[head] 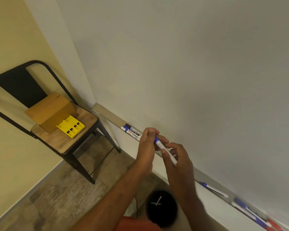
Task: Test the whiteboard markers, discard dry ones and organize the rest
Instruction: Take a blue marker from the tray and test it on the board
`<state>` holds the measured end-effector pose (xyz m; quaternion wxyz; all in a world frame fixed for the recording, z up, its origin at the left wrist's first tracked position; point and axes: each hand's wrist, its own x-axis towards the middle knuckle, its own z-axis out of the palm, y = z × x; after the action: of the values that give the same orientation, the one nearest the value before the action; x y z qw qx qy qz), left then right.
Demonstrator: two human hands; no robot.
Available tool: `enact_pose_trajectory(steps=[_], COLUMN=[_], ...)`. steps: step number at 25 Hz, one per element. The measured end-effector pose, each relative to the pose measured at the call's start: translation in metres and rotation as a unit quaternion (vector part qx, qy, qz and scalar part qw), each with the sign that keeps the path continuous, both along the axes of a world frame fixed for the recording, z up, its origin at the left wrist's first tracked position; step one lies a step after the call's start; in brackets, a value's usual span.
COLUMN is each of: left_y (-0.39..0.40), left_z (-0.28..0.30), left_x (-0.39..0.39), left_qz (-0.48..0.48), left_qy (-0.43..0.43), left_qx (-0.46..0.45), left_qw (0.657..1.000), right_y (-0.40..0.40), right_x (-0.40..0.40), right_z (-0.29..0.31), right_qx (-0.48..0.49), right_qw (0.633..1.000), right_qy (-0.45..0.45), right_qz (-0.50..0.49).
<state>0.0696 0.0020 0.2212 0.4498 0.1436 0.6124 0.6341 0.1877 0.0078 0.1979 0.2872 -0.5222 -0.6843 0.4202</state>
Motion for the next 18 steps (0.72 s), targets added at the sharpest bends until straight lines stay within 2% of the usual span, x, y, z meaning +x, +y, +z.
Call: enact_pose_trajectory(steps=[3, 6, 10, 16, 18], left_y=[0.007, 0.012, 0.023, 0.049, 0.058], left_z=[-0.038, -0.069, -0.102, -0.142, -0.154], left_x=[-0.034, -0.067, -0.104, -0.144, -0.158], left_qz=[-0.01, 0.007, 0.037, 0.029, 0.011], left_qy=[-0.003, -0.057, -0.068, -0.044, -0.009], left_qx=[-0.053, -0.099, -0.151, -0.211, -0.222], left_qw=[0.999, 0.993, 0.985, 0.976, 0.975], right_y=[0.012, 0.019, 0.032, 0.067, 0.082], right_x=[-0.028, -0.051, -0.081, -0.12, -0.135], right_z=[-0.033, -0.059, -0.087, -0.128, -0.135], right_qx=[-0.083, -0.072, -0.071, 0.025, 0.049], right_qw=[0.996, 0.985, 0.973, 0.954, 0.949], right_qy=[-0.02, -0.114, -0.172, -0.246, -0.26], right_qz=[0.041, 0.104, 0.134, 0.168, 0.171])
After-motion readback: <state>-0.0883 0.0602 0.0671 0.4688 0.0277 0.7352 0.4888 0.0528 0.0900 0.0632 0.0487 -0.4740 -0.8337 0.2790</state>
